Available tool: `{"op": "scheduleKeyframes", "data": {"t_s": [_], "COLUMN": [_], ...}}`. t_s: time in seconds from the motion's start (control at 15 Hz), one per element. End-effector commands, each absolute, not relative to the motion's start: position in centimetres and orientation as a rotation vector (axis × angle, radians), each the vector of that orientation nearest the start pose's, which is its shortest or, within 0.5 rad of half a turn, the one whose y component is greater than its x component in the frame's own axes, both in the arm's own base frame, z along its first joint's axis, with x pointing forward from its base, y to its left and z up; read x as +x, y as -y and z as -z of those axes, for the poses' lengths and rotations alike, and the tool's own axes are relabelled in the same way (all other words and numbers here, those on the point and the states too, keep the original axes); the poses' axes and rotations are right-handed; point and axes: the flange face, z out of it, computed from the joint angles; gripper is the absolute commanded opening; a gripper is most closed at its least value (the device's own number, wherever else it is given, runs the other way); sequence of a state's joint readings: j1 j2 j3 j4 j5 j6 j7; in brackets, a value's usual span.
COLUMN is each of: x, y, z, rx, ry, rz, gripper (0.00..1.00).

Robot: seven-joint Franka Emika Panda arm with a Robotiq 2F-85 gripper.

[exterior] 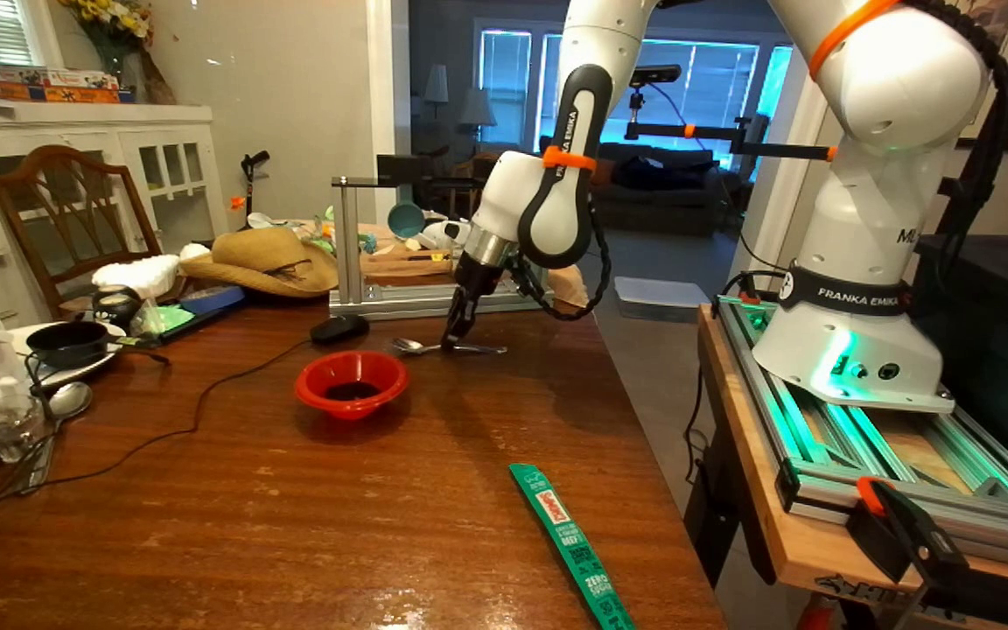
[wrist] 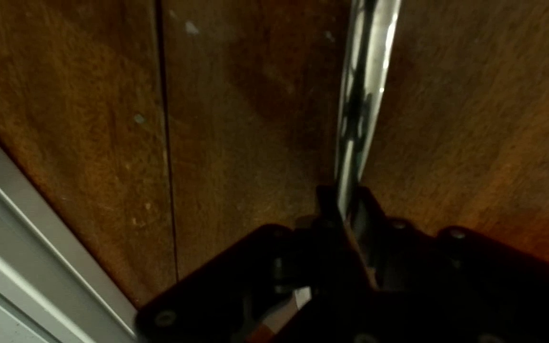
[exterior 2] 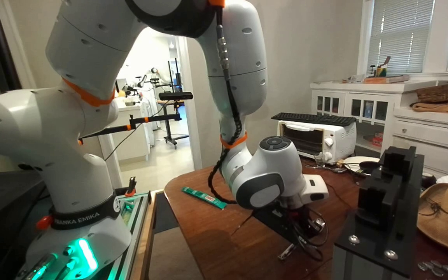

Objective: Use a spoon to take a scoop out of the red bowl then empty it back into the bowl and place the spoon back

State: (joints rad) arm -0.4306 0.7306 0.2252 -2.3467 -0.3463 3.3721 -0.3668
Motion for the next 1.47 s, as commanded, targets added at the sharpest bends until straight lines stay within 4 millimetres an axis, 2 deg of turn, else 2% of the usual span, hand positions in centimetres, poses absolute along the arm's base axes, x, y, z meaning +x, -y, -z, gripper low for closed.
{"op": "scheduleKeyframes", "data": {"t_s": [0.0, 0.07, 0.4, 0.93, 1.2, 1.4], "x": [49.8, 49.8, 49.7, 49.2, 48.8, 48.6], "y": [5.3, 5.3, 4.6, 2.9, 2.5, 2.0], "z": [-6.7, -6.8, -7.7, -11.4, -14.5, -17.8], "rx": [-2.959, -2.958, -2.953, -2.995, -3.047, -3.101], "ry": [0.66, 0.661, 0.684, 0.74, 0.806, 0.913], "rz": [0.535, 0.537, 0.552, 0.555, 0.525, 0.485], "gripper": [0.0, 0.03, 0.03, 0.03, 0.03, 0.03]}}
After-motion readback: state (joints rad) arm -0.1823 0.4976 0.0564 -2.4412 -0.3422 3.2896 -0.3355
